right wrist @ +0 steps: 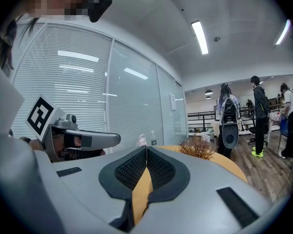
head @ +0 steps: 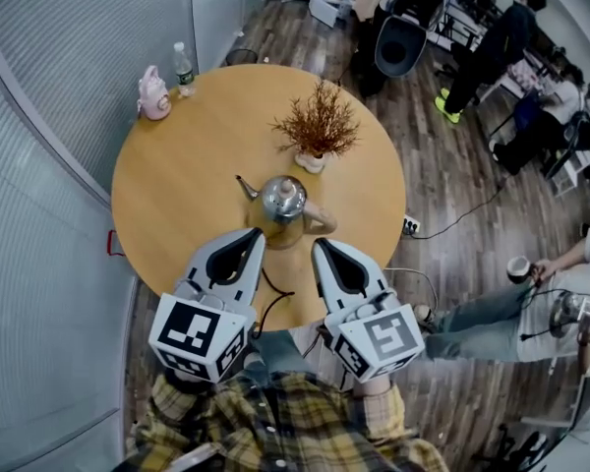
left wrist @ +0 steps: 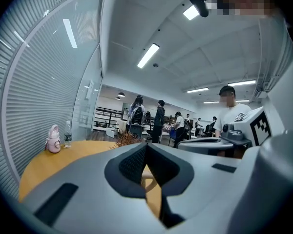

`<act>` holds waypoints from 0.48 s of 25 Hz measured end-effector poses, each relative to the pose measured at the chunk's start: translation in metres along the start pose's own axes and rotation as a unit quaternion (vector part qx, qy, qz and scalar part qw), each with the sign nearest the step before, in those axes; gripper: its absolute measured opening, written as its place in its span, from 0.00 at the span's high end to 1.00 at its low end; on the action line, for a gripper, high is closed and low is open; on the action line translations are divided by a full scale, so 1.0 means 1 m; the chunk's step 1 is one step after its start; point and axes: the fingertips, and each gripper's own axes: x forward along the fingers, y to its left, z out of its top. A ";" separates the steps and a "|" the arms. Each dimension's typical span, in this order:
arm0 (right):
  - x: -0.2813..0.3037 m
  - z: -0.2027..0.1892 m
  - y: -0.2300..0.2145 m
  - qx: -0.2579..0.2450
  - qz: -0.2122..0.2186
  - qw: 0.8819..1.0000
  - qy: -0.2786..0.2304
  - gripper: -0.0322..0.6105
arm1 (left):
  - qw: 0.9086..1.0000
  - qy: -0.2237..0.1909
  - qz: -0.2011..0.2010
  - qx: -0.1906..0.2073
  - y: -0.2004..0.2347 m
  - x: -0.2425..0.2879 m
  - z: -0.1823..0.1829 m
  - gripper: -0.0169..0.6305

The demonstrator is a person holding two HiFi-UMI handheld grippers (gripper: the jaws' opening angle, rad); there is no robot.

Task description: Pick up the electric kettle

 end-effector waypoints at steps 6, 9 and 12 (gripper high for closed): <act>0.048 0.006 -0.042 -0.004 0.000 1.000 0.007 0.90 | 1.000 -0.001 0.003 -0.001 0.031 0.057 0.009 0.97; 0.061 0.011 -0.061 -0.008 0.002 1.000 0.009 0.90 | 1.000 -0.002 0.007 0.002 0.036 0.080 0.018 0.97; 0.072 0.016 -0.076 -0.010 0.000 1.000 0.006 0.90 | 1.000 -0.003 0.006 0.002 0.041 0.096 0.022 0.97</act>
